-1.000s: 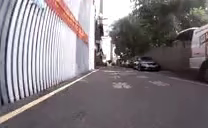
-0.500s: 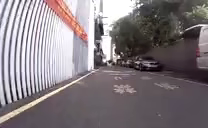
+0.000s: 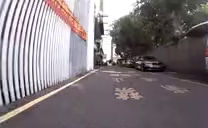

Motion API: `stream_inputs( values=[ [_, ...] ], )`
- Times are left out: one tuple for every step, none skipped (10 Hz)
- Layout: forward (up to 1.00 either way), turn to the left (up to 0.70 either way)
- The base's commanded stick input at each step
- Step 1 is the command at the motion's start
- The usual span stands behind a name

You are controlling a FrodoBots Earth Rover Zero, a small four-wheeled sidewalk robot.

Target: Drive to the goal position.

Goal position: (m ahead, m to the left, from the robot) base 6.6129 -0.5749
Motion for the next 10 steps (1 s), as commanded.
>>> stream_inputs(
  values=[
    [0.70, 0.00],
    [0.70, 0.00],
    [0.70, 0.00],
    [0.70, 0.00],
    [0.70, 0.00],
    [0.70, 0.00],
    [0.70, 0.00],
    [0.70, 0.00],
    [0.70, 0.00],
    [0.70, 0.00]
  ],
)
